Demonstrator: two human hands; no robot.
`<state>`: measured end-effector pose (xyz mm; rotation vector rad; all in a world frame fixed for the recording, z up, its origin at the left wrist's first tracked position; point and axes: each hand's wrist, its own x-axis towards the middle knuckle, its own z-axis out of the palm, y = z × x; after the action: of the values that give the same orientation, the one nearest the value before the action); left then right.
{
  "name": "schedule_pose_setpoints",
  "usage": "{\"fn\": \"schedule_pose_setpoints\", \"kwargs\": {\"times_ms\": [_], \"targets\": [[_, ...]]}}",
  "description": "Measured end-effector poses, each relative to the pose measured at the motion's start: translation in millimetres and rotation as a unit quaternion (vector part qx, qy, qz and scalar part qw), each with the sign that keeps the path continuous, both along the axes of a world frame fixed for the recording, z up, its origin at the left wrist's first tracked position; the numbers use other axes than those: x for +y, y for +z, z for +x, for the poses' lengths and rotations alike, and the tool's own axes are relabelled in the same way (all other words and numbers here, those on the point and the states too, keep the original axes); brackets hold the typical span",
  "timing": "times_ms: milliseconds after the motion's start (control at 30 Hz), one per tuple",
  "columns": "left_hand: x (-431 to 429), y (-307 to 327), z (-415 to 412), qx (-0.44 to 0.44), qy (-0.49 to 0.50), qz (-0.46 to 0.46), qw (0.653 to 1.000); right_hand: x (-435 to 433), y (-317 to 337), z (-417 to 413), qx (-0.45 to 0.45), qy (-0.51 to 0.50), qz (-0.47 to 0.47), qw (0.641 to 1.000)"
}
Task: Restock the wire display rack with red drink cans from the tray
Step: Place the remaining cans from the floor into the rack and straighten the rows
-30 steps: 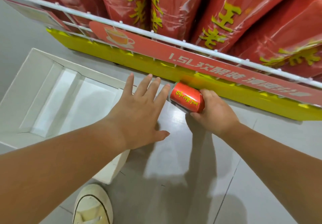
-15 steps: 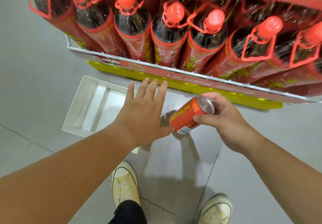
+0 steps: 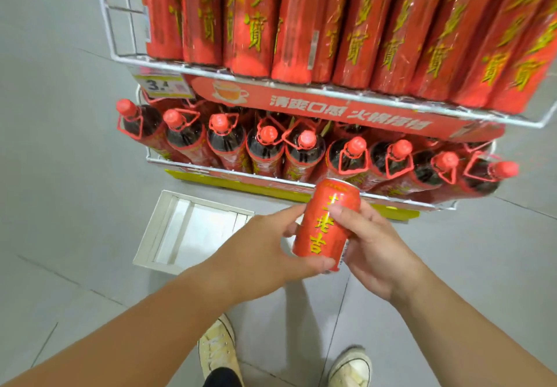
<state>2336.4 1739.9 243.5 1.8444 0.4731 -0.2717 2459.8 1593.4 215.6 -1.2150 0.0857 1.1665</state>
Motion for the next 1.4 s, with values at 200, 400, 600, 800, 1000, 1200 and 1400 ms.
{"fn": "schedule_pose_setpoints", "kwargs": {"times_ms": [200,400,600,800,1000,1200,1400], "targets": [[8,88,-7,0.061,-0.079,0.111,0.989,-7,102,21,-0.068,-0.003,-0.001,0.998],[42,250,-31,0.103,-0.189,0.314,0.925,-18,271,42,-0.139,-0.026,-0.01,0.99],[61,396,-49,0.028,-0.188,0.423,0.886,-26,440,40,-0.206,-0.064,-0.033,0.976],[116,495,-22,-0.09,-0.125,0.522,0.839,-6,577,47,-0.296,-0.1,0.021,0.95],[150,583,-17,-0.098,-0.14,0.58,0.797,42,684,67,-0.36,-0.165,0.084,0.914],[179,606,-9,-0.13,-0.143,0.626,0.756,89,729,98,-0.377,-0.165,0.077,0.908],[191,611,-10,-0.18,-0.108,0.71,0.672,138,741,125,-0.409,-0.136,0.057,0.9]]}}
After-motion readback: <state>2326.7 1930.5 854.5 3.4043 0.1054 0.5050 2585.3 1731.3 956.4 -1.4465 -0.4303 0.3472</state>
